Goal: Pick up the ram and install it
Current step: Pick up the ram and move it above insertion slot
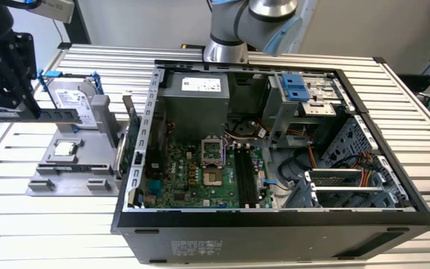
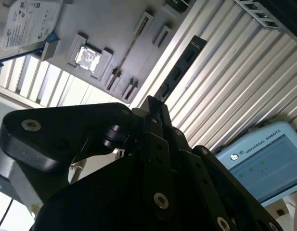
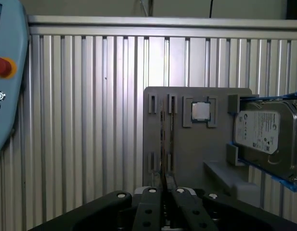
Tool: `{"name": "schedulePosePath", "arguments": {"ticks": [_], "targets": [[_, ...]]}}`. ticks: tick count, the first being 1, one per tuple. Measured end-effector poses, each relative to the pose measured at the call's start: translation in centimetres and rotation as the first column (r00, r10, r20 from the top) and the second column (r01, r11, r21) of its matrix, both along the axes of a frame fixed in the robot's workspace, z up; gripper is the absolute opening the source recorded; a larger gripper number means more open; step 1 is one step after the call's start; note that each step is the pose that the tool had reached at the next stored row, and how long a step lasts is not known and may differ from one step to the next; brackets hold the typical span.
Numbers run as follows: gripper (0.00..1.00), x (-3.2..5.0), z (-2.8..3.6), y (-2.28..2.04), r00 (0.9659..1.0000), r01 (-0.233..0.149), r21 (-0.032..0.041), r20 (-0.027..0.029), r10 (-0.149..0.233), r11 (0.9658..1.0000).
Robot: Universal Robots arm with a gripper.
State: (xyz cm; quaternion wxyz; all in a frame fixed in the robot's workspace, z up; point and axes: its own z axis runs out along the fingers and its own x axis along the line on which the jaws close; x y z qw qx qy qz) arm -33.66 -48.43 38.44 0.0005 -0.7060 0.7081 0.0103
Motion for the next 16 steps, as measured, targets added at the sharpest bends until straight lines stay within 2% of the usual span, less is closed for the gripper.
{"name": "schedulePosePath", "arguments": {"ticks": [16], "targets": [[0.00, 2.17, 0.00, 0.00, 1.0000, 0.000, -0.0002, -0.0013, 0.000, 1.0000]]}}
